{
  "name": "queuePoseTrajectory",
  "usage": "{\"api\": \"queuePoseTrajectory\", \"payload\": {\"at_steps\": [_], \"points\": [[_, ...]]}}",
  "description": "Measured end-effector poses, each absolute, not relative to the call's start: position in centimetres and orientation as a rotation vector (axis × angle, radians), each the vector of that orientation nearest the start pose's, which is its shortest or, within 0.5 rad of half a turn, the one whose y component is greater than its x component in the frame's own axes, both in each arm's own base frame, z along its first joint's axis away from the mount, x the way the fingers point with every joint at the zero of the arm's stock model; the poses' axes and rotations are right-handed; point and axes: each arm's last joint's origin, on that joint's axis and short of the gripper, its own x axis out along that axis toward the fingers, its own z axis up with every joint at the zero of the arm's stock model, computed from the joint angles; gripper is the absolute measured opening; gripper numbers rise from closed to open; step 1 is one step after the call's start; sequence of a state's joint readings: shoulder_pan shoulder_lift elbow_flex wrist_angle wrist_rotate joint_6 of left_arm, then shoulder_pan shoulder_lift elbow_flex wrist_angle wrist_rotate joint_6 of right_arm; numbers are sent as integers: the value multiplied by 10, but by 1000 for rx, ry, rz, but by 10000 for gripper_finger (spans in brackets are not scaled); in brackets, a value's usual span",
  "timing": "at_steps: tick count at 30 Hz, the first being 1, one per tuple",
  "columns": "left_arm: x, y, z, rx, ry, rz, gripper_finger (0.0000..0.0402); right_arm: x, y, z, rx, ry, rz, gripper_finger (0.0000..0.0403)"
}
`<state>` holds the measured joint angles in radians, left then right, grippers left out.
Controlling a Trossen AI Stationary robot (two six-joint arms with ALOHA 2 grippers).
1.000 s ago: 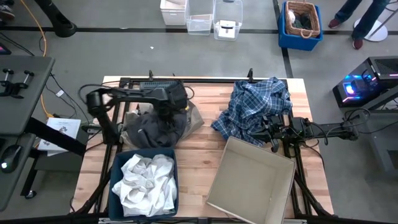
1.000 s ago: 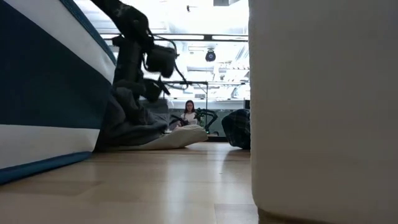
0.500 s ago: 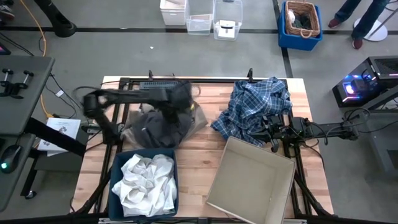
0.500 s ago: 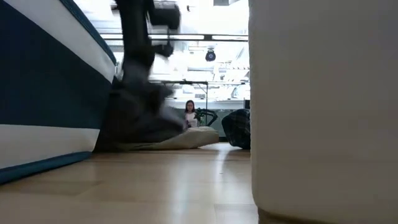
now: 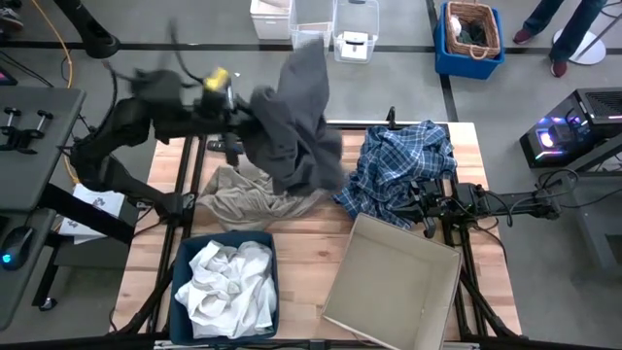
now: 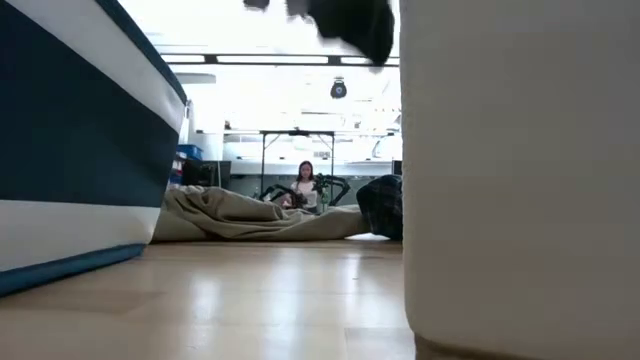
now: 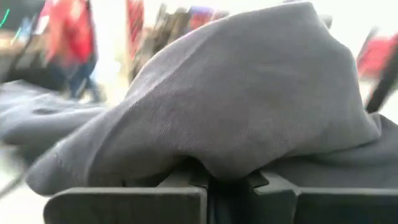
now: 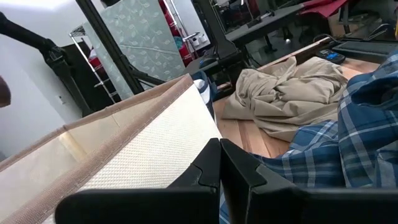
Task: Sort clothes
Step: Put the gray shorts into the laundry organizer
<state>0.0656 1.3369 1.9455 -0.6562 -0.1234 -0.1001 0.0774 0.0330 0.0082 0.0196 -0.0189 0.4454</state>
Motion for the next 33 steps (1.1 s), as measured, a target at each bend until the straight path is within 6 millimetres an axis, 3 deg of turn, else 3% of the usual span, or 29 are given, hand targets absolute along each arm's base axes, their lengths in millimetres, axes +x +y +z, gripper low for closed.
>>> {"api": "queuePoseTrajectory", "payload": {"at_steps": [4,9,15,22,28,33], "points": [[233,0,573,-81,-214,28,10,99,8,166,445,26,93,0],[282,-25,571,-64,-372,-225,10,99,8,166,445,26,93,0],[350,-57,540,-108,-443,-476,10,99,8,166,445,27,93,0],[423,-80,479,-226,-438,-599,10,99,8,166,445,27,93,0],[459,-82,437,-288,-328,-531,9,99,8,166,445,27,93,0],[467,-106,408,-284,-95,-630,18,99,8,166,445,27,93,0]]}}
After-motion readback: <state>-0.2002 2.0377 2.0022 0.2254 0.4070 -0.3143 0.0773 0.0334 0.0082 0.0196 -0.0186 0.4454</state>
